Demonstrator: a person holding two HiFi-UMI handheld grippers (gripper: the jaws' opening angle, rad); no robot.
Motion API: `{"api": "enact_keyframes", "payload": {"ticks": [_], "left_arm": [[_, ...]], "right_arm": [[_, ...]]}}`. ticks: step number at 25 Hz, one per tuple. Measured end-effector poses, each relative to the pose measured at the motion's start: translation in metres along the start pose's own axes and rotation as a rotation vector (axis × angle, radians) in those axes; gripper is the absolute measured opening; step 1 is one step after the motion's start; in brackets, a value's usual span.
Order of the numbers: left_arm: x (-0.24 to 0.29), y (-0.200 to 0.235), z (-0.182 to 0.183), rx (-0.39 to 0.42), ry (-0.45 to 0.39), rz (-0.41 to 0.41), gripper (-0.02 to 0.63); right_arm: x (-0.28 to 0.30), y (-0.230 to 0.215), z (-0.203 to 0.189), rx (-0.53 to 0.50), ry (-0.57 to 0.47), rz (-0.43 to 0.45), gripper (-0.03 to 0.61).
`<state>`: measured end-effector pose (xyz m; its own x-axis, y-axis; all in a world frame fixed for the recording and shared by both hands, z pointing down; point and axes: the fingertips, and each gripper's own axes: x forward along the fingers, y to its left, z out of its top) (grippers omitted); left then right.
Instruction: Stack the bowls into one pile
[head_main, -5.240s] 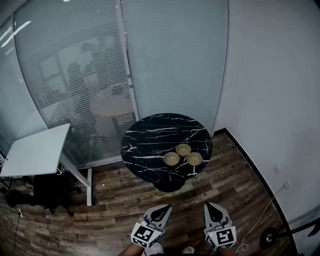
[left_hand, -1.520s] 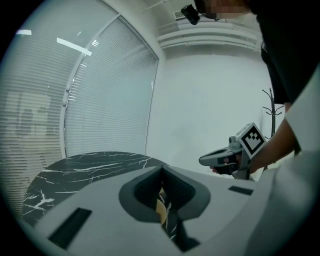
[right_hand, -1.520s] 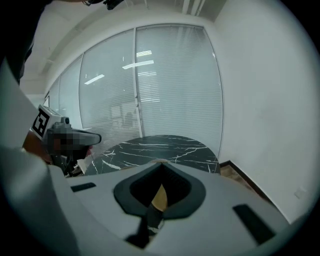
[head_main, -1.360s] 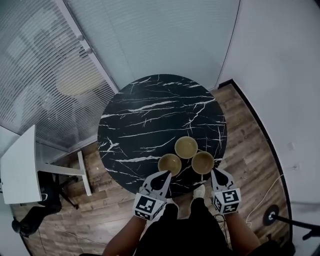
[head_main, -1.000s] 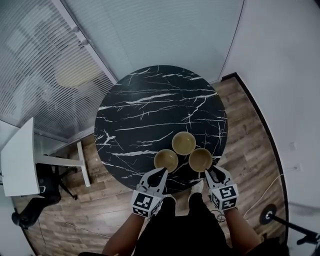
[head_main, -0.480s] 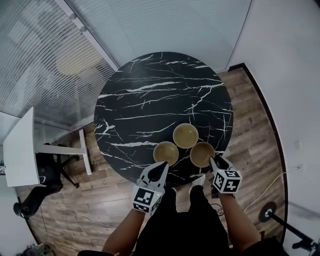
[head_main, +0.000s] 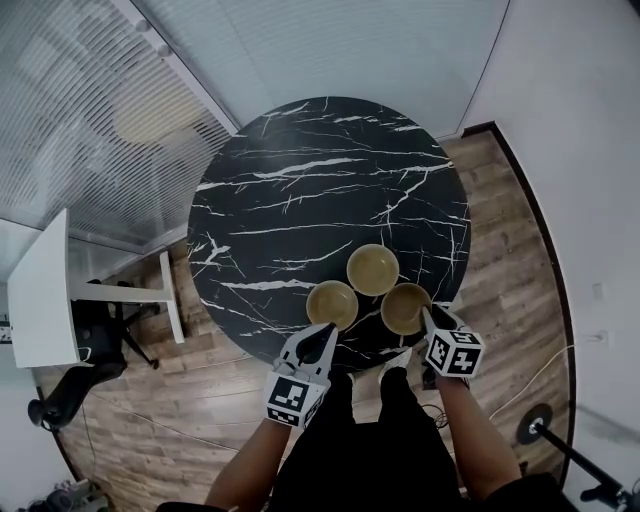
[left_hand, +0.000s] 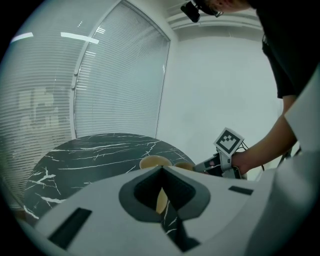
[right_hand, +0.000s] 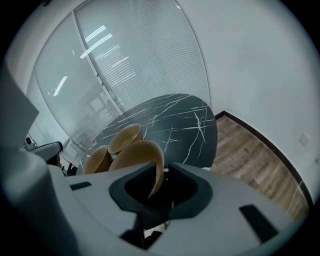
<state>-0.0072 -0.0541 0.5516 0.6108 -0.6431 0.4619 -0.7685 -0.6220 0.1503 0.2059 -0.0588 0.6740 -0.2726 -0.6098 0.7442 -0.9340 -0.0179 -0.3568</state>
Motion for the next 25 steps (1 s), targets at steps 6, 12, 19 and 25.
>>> {"api": "enact_keyframes", "payload": {"ticks": [6,12,19,25], "left_arm": [[-0.002,0.004,-0.008,-0.009,0.017,0.023,0.014],[-0.005,0.005,-0.013,-0.02,0.026,0.027,0.014],[-0.009,0.003,-0.018,-0.025,0.029,0.032,0.014],[-0.013,0.003,-0.024,-0.038,0.025,0.042,0.014]], "right_arm": [[0.001,0.002,0.0,0.013,0.002,0.0,0.03],[-0.001,0.002,-0.001,0.018,0.001,0.005,0.026],[-0.011,0.005,0.002,0.014,-0.015,0.011,0.025],[-0.022,0.022,0.017,0.0,-0.032,0.047,0.025]]}}
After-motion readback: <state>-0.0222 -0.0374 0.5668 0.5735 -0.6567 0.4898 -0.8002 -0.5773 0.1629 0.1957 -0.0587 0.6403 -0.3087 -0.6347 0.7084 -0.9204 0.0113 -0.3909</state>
